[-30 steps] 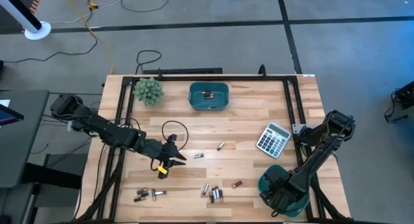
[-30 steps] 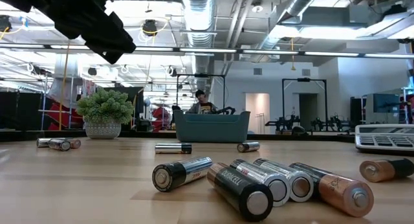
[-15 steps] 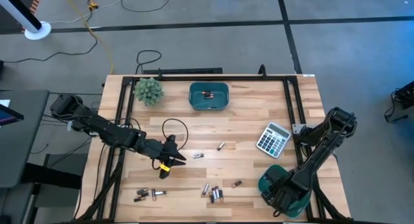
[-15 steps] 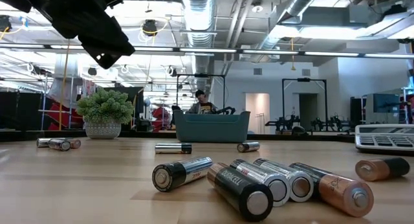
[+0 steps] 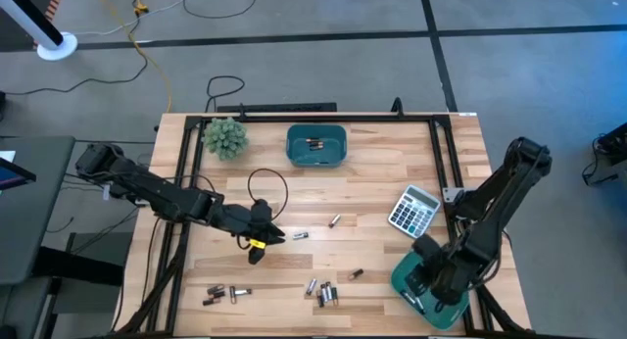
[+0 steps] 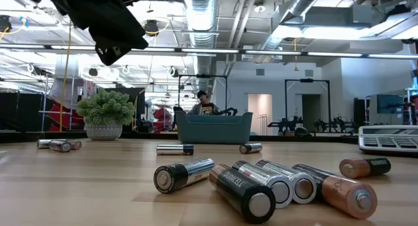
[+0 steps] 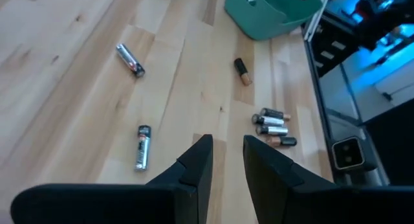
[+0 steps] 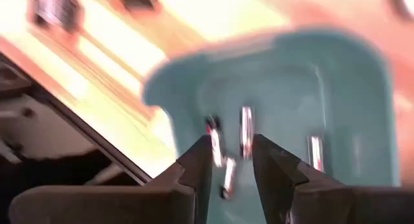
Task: Sort batteries
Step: Put the silver battery into the green bin
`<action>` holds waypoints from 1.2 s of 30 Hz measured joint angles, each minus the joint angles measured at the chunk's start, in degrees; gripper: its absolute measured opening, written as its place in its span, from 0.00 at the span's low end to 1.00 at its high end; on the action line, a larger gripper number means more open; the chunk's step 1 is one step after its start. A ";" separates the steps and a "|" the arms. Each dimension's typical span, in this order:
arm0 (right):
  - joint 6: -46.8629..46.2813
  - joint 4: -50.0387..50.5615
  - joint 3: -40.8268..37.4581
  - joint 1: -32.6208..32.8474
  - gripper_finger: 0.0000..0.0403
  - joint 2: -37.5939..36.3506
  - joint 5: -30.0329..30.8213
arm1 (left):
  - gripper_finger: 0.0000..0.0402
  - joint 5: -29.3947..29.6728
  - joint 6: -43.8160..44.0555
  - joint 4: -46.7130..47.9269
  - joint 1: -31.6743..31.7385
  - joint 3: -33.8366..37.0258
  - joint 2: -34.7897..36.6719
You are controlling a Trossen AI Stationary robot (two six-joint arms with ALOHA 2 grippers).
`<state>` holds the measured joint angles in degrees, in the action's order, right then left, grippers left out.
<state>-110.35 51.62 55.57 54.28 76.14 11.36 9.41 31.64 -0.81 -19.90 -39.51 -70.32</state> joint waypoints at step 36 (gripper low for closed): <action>84.10 -25.07 5.26 -44.93 0.29 6.86 -4.79 | 0.21 4.43 9.25 14.65 -0.72 -4.92 0.00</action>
<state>-26.25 26.55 60.83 9.35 83.01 6.57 13.84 40.89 13.84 -20.62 -44.42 -70.32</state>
